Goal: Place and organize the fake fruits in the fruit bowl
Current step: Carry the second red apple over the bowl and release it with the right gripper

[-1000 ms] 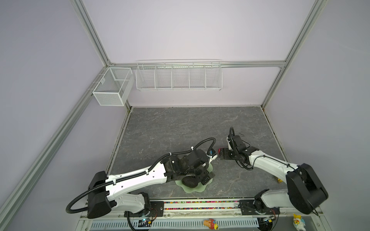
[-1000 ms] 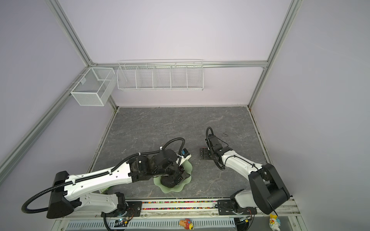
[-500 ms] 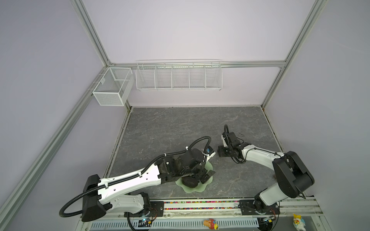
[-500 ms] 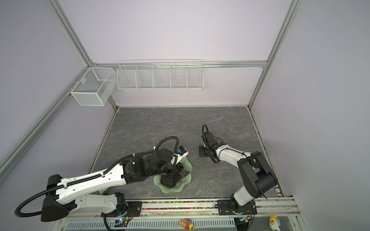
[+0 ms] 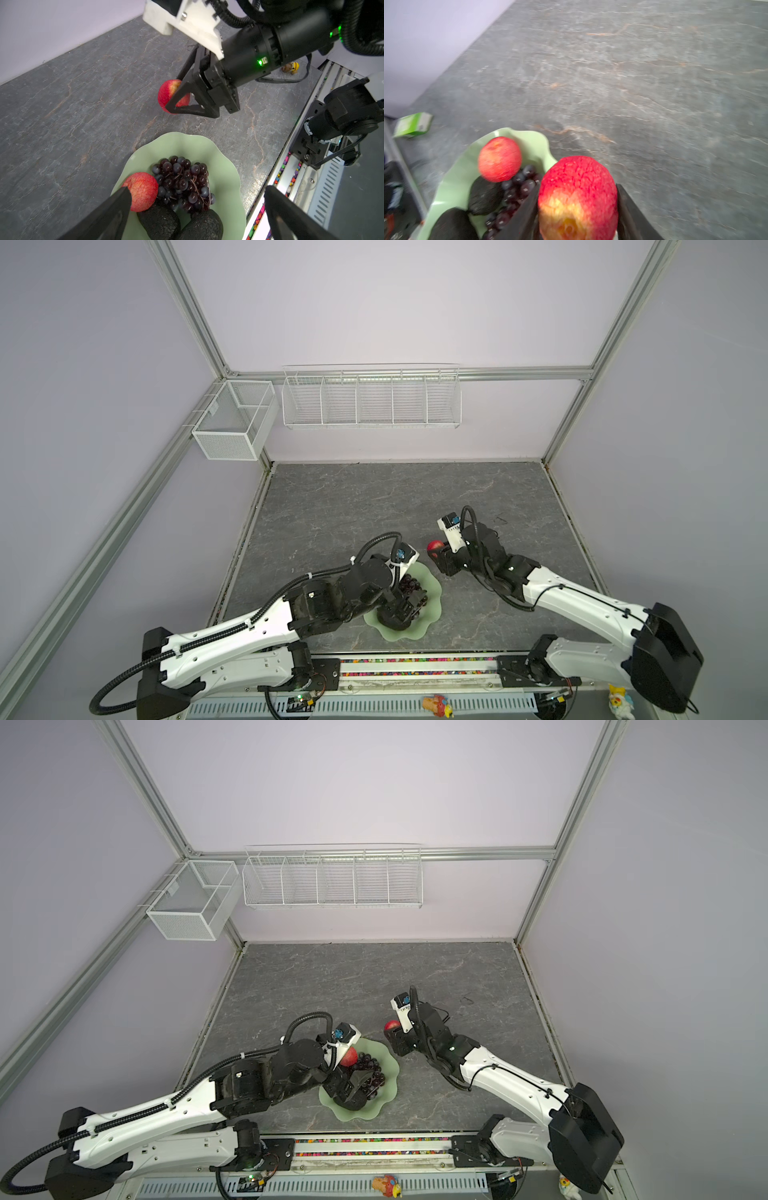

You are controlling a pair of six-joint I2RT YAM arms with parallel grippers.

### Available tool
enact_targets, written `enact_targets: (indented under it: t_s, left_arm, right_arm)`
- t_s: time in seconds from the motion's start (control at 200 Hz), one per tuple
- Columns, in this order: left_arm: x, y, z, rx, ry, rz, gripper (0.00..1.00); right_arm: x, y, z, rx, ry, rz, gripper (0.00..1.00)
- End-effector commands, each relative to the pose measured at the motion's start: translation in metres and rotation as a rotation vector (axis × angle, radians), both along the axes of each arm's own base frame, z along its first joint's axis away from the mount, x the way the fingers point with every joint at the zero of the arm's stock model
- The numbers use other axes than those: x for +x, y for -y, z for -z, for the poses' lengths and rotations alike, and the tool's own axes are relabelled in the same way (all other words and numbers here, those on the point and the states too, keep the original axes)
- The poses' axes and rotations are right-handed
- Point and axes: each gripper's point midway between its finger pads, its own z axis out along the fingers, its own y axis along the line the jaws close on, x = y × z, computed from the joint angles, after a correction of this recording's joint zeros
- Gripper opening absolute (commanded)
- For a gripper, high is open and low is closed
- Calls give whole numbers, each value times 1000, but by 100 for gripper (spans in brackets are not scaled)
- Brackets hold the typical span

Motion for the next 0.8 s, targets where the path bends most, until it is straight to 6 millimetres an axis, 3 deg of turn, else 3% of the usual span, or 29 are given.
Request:
enact_targets:
  t_s: [0.0, 0.105, 0.3, 0.47, 0.575, 0.675, 0.795]
  left_arm:
    - [6, -8, -8, -44, 13, -54, 99]
    - [7, -12, -10, -40, 16, -62, 99]
    - [7, -14, -12, -54, 20, -70, 99]
    - [7, -16, -12, -45, 18, -73, 99]
    - [7, -17, -12, -45, 23, -74, 99]
    - [8, -17, -13, -43, 27, -77, 99]
    - [19, -28, -26, -71, 79, -150, 99]
  right_arm:
    - [-26, -20, 17, 9, -34, -149, 53]
    - [-43, -35, 29, -10, -84, -259, 53]
    - [-50, -48, 45, -70, -118, -296, 55]
    - [-49, -51, 50, -85, -120, -295, 68]
    - [-48, -50, 49, -97, -109, -291, 78]
    - [-45, -48, 43, -108, -87, -278, 79]
    - [-36, -39, 19, -91, -11, -216, 85]
